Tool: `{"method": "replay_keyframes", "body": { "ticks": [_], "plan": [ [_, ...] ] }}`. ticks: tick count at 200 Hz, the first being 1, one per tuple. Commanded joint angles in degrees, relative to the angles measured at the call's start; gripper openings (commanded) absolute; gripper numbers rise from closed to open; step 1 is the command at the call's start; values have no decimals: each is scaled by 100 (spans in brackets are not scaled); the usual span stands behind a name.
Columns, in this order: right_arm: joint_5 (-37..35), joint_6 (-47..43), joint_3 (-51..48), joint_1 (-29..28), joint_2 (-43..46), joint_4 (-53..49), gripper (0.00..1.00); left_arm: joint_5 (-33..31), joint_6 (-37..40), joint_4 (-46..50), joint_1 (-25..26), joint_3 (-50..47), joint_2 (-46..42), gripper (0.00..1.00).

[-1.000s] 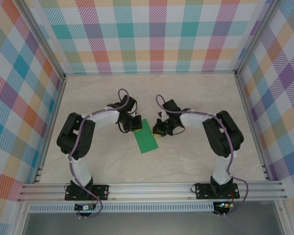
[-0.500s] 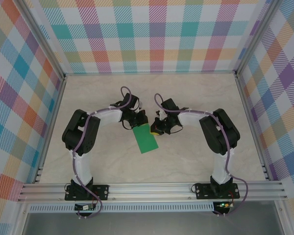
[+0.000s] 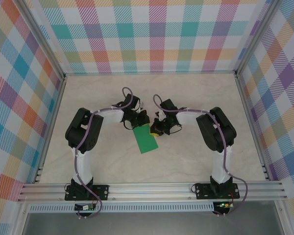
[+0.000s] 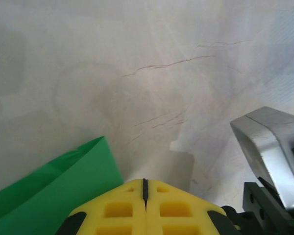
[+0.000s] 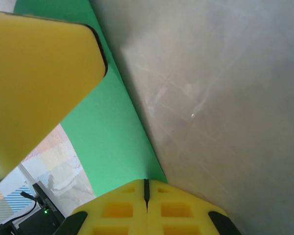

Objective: Fold a paper plane with a square sheet of paper (pick it up from the middle)
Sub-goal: Fold the square sheet of paper in half at the center of the table.

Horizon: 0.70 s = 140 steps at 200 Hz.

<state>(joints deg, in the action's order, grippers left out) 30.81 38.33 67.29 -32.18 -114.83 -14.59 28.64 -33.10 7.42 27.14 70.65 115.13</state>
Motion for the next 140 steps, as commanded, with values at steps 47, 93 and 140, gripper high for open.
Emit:
{"method": "replay_keyframes", "body": {
  "ticks": [47, 93, 140],
  "plan": [
    [-44, -206, 136, 19, -172, -288, 4, -37, 53, 47, 11, 13, 287, 0],
    [61, -436, -85, 19, -42, -559, 4, -473, 279, 283, 11, -136, 374, 0],
    [248, -633, -736, 18, 438, -849, 4, -893, 484, 200, -48, -484, 412, 0]
  ]
}}
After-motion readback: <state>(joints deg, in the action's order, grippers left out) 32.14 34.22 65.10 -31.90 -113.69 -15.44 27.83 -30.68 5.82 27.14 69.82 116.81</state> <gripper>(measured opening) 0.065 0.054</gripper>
